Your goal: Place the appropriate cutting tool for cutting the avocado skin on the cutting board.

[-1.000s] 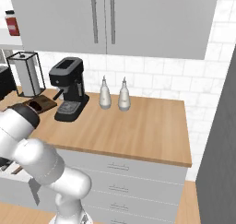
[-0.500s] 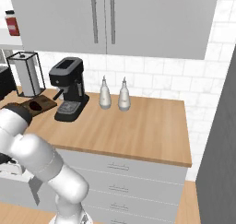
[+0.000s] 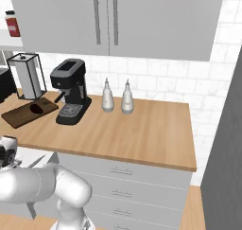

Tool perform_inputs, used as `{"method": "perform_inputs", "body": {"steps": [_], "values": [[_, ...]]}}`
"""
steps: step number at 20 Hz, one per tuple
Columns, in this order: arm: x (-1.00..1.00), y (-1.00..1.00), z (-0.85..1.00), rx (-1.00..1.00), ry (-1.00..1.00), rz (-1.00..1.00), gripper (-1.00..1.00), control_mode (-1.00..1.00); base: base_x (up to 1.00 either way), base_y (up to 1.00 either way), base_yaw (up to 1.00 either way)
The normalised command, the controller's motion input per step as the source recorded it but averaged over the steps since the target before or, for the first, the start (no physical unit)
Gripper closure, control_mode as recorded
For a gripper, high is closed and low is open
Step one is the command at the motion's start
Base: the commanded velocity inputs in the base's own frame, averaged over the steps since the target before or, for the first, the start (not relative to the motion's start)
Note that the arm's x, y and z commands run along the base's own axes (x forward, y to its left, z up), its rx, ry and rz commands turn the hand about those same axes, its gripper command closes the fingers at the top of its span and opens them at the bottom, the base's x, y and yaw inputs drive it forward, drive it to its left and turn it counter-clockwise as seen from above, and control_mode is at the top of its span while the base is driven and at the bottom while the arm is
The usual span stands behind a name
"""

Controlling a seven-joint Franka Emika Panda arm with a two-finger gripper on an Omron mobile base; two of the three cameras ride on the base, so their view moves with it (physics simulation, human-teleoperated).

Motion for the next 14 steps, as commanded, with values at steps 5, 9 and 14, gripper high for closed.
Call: {"method": "perform_inputs", "body": {"steps": [5,9,14], "values": [[-0.87,0.00,0.08,0.00,0.32,0.00,-1.00,-1.00,0.00,0.00,0.00],[-0.30,0.04,0.30,-0.02,0.06,0.00,-1.00,-1.00,0.00,0.00,0.00],[0.71,0.27,0.36,-0.06,0.00,0.00,-1.00,-1.00,0.00,0.00,0.00]]}}
